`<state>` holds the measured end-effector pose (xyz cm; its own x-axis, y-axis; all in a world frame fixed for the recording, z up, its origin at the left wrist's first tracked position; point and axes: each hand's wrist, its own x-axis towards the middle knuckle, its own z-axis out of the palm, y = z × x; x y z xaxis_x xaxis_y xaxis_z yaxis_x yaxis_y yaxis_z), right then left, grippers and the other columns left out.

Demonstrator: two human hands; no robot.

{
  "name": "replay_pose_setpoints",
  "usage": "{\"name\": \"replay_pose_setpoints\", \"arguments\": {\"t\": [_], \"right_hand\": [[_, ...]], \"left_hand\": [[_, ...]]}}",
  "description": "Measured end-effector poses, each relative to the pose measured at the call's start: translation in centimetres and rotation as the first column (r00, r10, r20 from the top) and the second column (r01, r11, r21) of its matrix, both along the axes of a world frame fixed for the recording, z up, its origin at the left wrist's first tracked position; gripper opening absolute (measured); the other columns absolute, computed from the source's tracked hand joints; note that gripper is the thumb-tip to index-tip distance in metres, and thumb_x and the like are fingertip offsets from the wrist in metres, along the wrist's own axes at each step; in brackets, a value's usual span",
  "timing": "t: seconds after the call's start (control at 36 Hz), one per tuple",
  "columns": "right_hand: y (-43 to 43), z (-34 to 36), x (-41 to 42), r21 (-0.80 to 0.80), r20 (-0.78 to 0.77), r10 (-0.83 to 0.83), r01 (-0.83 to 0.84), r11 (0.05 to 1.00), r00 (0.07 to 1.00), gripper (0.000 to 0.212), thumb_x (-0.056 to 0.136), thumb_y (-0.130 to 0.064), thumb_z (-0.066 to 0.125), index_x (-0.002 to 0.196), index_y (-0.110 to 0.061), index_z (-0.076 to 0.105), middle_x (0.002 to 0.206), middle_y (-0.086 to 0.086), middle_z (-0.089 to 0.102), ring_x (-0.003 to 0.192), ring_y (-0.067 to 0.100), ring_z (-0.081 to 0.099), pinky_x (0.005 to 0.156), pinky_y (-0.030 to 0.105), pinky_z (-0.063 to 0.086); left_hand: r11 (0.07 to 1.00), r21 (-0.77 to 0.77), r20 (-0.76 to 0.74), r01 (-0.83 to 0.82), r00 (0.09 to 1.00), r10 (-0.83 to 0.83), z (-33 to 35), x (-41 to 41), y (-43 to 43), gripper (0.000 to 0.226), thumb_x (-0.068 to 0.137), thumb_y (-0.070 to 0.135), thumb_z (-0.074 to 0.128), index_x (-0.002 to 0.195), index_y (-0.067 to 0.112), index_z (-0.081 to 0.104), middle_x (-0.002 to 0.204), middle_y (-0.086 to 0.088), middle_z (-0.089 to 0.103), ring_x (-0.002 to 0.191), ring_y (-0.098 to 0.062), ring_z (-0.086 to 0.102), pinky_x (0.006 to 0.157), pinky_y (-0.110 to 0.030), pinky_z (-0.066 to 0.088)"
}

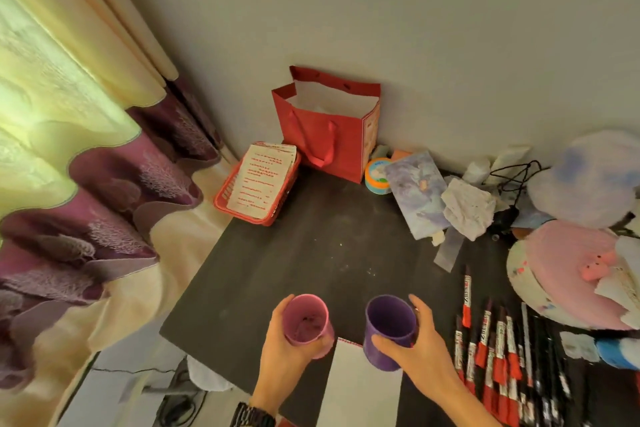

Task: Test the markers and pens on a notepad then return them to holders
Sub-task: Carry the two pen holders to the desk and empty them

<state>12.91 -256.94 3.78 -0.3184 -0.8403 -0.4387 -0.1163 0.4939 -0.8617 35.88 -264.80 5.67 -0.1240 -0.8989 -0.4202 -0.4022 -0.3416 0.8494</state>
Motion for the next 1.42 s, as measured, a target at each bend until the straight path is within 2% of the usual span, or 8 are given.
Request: {"name": "replay_pose_setpoints", "arguments": {"t": [0.11,0.19,0.25,0.56,0.78,1.17,1.33,1.42], "right_hand": [[-4.6,-0.6,2.4,-0.06,-0.178,-0.047,0.037,0.997,0.983,0.071,0.066,-0.051,0.088,0.122,-0.051,0.044,0.12,-0.035,0.049,0.11,-0.001,0.055,0.073,0.006,0.049],[-7.8,-1.7,4.0,-0.048,-0.256,-0.096,0.087,0.995,0.962,0.088,0.066,-0.052,0.089,0.14,-0.038,0.044,0.134,-0.019,0.052,0.122,0.009,0.051,0.089,0.02,0.052],[-9.5,-2.2,4.9,-0.022,-0.236,-0.131,0.129,0.991,0.963,0.097,0.065,-0.049,0.091,0.146,-0.037,0.038,0.14,-0.013,0.048,0.127,0.009,0.046,0.089,0.019,0.046],[-14.4,-4.7,7.9,0.067,-0.334,-0.136,0.167,0.984,0.933,0.104,0.071,-0.041,0.089,0.152,-0.04,0.023,0.15,-0.004,0.042,0.135,0.018,0.044,0.101,0.034,0.049],[-12.9,-5.0,9.1,0.089,-0.301,-0.203,0.239,0.967,0.932,0.101,0.074,-0.029,0.089,0.152,-0.037,0.026,0.149,-0.003,0.04,0.136,0.019,0.044,0.103,0.034,0.051],[-9.4,-4.1,8.4,0.128,-0.302,-0.304,0.355,0.926,0.904,0.102,0.079,-0.024,0.086,0.156,-0.033,0.02,0.151,0.001,0.038,0.138,0.022,0.043,0.104,0.033,0.049],[-8.3,-3.6,8.4,0.149,-0.203,-0.303,0.335,0.931,0.931,0.118,0.078,-0.022,0.087,0.158,-0.04,0.002,0.153,-0.004,0.038,0.141,0.019,0.042,0.11,0.036,0.044],[-6.8,-3.6,8.7,0.175,-0.157,-0.36,0.384,0.906,0.92,0.12,0.077,-0.025,0.087,0.158,-0.039,0.0,0.157,-0.003,0.037,0.14,0.021,0.044,0.111,0.039,0.045]], "left_hand": [[0.999,-0.022,0.019,0.049,0.999,-0.049,-1.3,1.5,-4.2,0.095,0.055,0.042,0.095,0.13,0.056,0.038,0.124,0.026,0.056,0.111,0.003,0.057,0.085,-0.015,0.045],[0.993,-0.039,0.058,0.108,0.993,-0.105,-2.4,2.1,-7.5,0.096,0.06,0.033,0.095,0.133,0.051,0.036,0.133,0.016,0.052,0.121,-0.01,0.053,0.099,-0.03,0.047],[0.989,-0.043,0.09,0.138,0.987,-0.134,-3.0,2.3,-9.5,0.1,0.061,0.03,0.094,0.14,0.044,0.035,0.138,0.009,0.046,0.124,-0.012,0.049,0.106,-0.041,0.044],[0.971,-0.006,0.14,0.238,0.962,-0.235,-4.8,2.2,-15.9,0.102,0.07,0.021,0.089,0.147,0.043,0.026,0.144,0.007,0.047,0.132,-0.017,0.046,0.109,-0.046,0.042],[0.961,0.003,0.157,0.277,0.949,-0.274,-5.6,1.4,-16.4,0.104,0.071,0.034,0.088,0.147,0.051,0.02,0.145,0.009,0.044,0.131,-0.017,0.047,0.103,-0.043,0.045],[0.925,0.013,0.159,0.379,0.913,-0.376,-5.9,0.6,-14.0,0.102,0.072,0.03,0.088,0.148,0.045,0.021,0.146,0.006,0.041,0.131,-0.018,0.045,0.099,-0.037,0.045],[0.929,0.047,0.153,0.368,0.916,-0.371,-5.5,0.9,-13.0,0.131,0.072,0.014,0.087,0.15,0.052,-0.011,0.158,0.001,0.03,0.141,-0.024,0.038,0.111,-0.05,0.039],[0.943,0.116,0.169,0.313,0.929,-0.329,-5.9,1.8,-11.8,0.132,0.073,0.009,0.086,0.152,0.046,-0.013,0.162,-0.001,0.022,0.138,-0.03,0.043,0.11,-0.051,0.04]]}}
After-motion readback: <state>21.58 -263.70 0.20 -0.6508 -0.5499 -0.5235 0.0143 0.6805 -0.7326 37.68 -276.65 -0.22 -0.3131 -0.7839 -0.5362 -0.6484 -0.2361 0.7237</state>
